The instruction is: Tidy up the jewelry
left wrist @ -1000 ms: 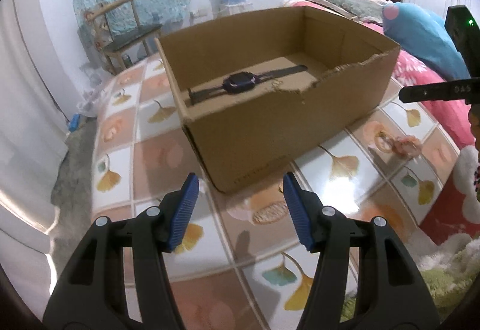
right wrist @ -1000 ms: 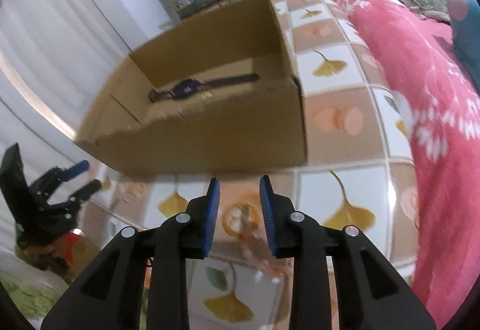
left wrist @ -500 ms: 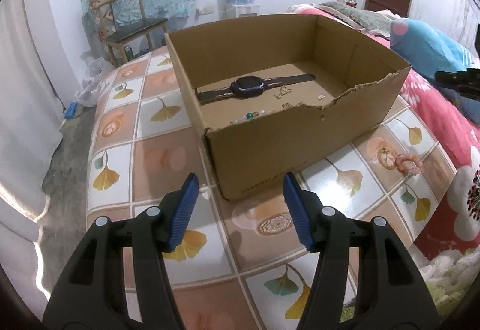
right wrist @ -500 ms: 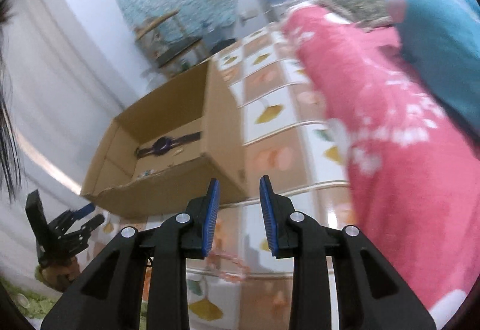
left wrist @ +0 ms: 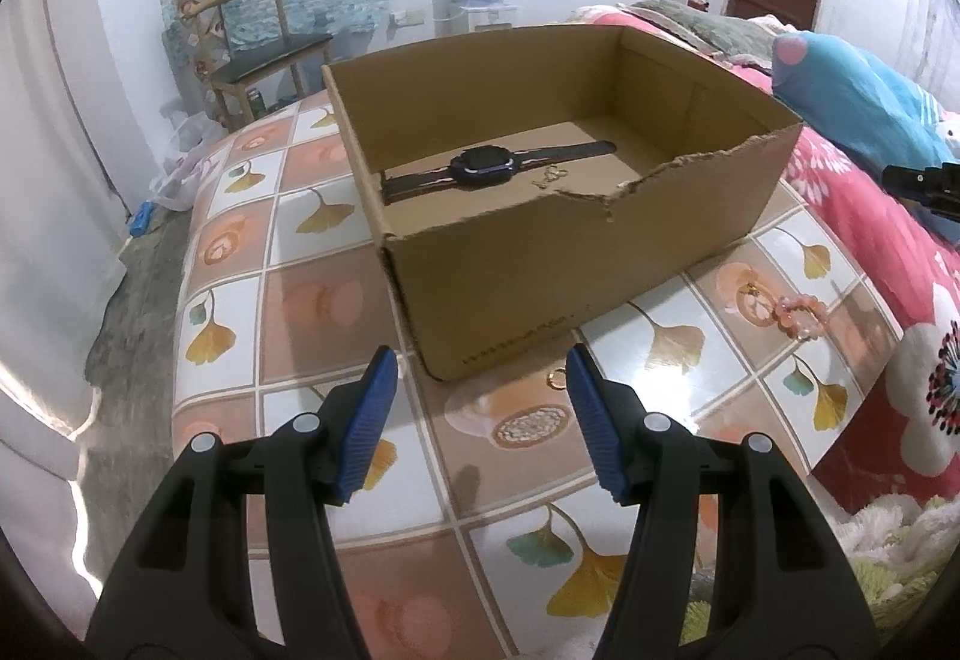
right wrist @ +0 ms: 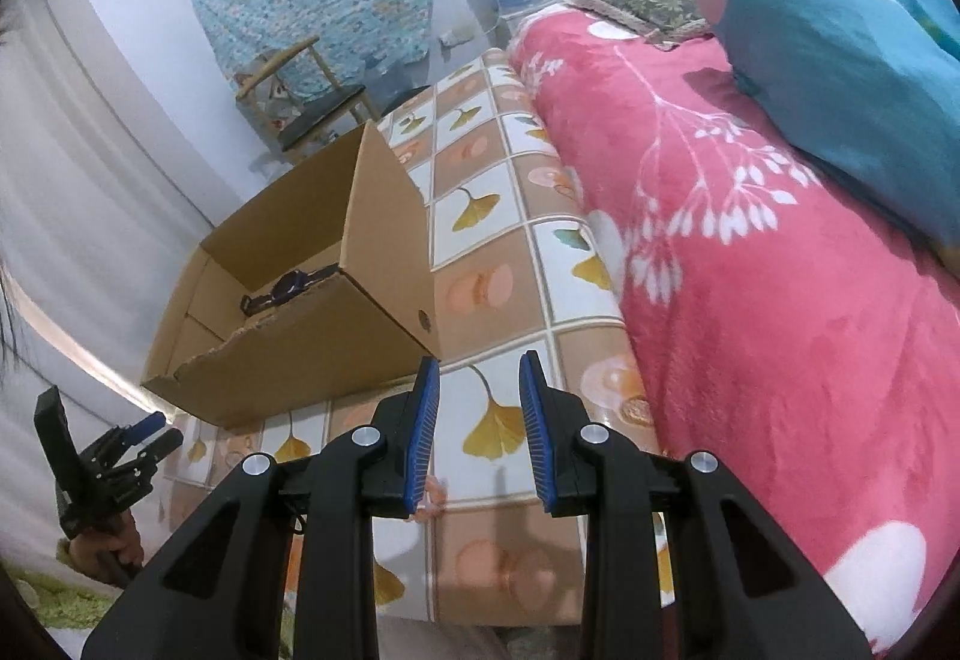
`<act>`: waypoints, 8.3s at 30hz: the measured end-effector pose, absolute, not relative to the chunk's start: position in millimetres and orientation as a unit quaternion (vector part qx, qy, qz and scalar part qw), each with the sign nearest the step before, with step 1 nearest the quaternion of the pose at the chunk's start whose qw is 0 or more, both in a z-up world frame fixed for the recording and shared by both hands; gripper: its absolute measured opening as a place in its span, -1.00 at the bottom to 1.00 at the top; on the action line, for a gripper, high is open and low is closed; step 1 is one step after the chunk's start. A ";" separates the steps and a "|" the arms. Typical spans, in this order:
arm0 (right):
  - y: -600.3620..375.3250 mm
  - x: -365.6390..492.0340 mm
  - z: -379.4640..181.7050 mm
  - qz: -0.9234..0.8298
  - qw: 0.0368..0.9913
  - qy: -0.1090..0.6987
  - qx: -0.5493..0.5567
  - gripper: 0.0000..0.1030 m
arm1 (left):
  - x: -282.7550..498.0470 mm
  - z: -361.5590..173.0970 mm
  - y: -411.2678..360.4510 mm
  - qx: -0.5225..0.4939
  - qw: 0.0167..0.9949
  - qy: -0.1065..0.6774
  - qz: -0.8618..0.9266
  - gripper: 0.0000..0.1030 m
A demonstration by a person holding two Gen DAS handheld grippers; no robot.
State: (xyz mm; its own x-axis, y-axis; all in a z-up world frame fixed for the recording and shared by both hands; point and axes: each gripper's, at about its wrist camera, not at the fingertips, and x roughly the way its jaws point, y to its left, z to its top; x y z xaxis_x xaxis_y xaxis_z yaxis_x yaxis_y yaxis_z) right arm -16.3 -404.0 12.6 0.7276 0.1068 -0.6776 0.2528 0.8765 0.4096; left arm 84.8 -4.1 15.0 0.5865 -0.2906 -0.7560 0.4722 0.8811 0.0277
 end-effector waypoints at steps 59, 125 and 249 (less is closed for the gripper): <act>-269.7 -28.9 -47.5 0.127 0.879 0.418 0.193 -0.17 | 37.5 18.4 -36.0 0.148 0.876 0.407 -0.212 0.08; -389.4 -38.0 -14.5 -0.145 0.860 0.423 0.244 -0.32 | 54.1 16.5 -60.4 0.079 0.857 0.418 -0.293 0.10; -495.7 -48.8 -123.2 -0.294 0.512 0.378 0.713 -0.83 | 77.7 10.9 -30.8 0.004 0.859 0.405 -0.312 0.10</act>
State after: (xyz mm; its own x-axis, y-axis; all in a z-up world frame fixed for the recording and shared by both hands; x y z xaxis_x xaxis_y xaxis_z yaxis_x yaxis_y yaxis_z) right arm -48.8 -495.7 -123.2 0.5408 0.2385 -0.8066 0.8405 -0.1893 0.5076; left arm 77.7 -30.8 10.9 0.4766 -0.5334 -0.6988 0.5402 0.8048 -0.2459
